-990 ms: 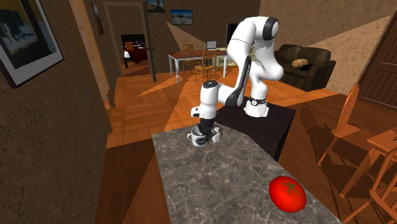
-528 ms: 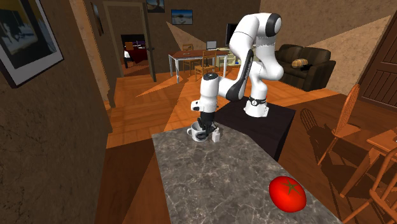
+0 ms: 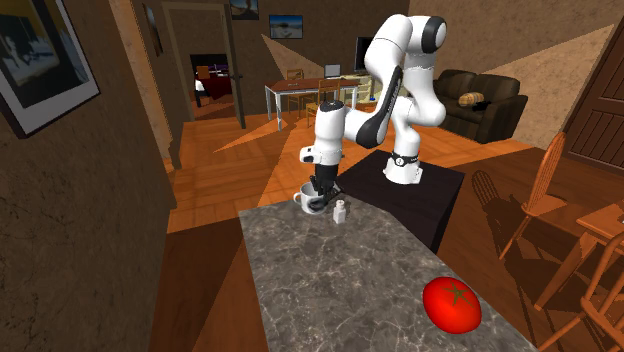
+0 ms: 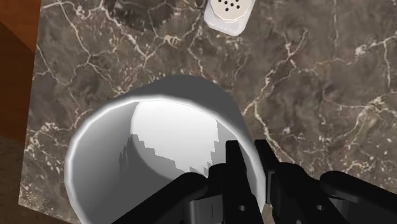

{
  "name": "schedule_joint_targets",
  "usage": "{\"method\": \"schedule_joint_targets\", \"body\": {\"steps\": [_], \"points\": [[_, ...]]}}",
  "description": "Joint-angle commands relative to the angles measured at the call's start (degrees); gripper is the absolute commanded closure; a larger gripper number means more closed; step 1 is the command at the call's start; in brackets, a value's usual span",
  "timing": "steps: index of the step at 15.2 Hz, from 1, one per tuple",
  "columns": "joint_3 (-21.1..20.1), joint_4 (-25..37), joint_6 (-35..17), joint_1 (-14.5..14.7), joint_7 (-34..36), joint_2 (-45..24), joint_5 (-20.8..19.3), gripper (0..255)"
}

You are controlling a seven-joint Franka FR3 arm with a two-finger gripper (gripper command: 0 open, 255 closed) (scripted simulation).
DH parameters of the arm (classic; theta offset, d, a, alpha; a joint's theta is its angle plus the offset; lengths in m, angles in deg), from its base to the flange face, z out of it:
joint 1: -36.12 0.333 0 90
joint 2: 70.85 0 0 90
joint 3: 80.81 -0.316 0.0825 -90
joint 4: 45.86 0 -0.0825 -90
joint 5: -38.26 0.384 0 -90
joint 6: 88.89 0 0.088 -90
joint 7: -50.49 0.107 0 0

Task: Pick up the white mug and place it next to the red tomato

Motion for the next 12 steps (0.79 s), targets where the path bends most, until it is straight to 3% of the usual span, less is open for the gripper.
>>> {"method": "schedule_joint_targets", "body": {"steps": [1,12], "points": [[0.1,0.0,1.4,-0.1,-0.2,1.4,0.0,255],[0.0,2.3,9.3,0.0,-0.6,7.0,0.1,255]]}}
